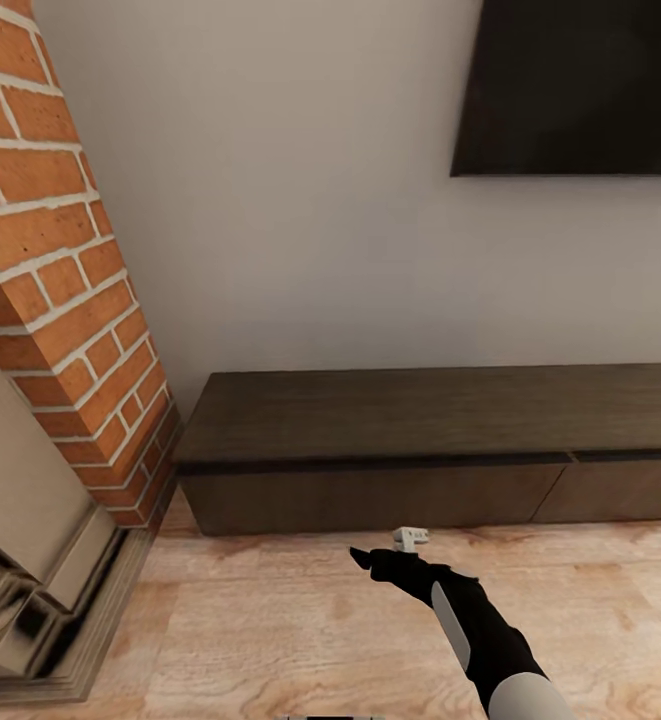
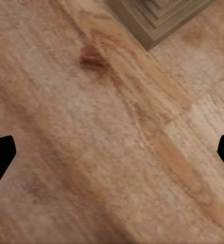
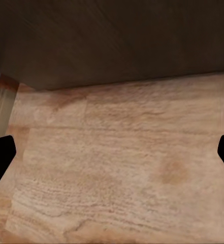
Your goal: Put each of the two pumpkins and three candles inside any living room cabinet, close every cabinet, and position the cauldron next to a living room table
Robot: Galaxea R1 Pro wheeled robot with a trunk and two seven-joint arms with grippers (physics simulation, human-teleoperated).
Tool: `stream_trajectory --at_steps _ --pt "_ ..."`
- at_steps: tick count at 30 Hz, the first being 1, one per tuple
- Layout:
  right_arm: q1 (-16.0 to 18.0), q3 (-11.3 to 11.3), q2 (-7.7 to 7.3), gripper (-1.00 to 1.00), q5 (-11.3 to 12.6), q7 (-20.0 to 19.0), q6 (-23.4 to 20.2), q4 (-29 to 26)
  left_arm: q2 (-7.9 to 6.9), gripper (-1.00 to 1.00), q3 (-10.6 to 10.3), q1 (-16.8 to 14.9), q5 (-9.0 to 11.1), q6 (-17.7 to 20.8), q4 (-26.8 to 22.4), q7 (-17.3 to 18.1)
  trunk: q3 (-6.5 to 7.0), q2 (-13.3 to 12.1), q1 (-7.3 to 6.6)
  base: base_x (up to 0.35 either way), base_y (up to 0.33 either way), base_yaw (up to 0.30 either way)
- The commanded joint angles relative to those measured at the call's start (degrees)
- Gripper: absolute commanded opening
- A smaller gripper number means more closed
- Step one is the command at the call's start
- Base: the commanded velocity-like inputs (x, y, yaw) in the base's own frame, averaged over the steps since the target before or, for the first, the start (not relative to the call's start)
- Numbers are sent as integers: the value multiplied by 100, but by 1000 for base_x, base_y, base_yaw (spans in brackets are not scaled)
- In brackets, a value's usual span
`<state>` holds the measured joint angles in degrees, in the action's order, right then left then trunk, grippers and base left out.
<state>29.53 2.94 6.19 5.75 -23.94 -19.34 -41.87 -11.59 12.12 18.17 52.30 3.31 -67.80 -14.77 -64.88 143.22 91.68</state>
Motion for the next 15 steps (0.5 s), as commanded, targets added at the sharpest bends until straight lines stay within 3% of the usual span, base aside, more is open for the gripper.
stream_trajectory --at_steps 1,13,15 --pt "-44 8 8 100 48 29 -59 -78 -1 100 1 2 35 25 -14 -26 6 2 -1 0 0 -66" --pt "-252 -420 6 100 5 208 -694 -809 0 100 1 -8 35 20 -14 -26 120 2 -1 0 0 -14" --pt "-256 -625 7 100 -2 211 -877 -869 -1 100 -2 -22 38 25 -14 -24 139 2 -1 0 0 62"
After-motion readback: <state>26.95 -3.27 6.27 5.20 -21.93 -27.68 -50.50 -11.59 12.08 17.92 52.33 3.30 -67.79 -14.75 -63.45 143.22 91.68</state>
